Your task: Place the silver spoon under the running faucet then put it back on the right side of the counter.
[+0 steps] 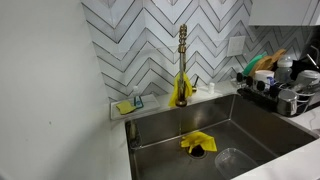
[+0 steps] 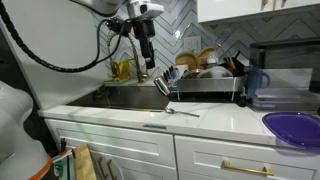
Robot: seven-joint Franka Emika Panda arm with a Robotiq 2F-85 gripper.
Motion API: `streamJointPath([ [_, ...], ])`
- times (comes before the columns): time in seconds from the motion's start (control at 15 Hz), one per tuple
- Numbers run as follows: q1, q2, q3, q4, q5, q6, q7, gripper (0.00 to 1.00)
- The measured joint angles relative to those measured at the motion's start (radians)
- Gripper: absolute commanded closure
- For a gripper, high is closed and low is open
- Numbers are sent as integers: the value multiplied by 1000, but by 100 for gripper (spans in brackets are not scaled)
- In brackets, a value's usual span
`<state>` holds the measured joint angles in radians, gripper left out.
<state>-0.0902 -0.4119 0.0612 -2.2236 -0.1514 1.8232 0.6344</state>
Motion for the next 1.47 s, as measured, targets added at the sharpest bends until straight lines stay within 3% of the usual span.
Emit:
streamJointPath([
  [0.33,48,-85,91,0,-3,-84,-76,0],
  [0.8,122,-101,190,46,-23,-73,-182,0],
  [1.47,170,-25,230,154,-24,-60,-231,0],
])
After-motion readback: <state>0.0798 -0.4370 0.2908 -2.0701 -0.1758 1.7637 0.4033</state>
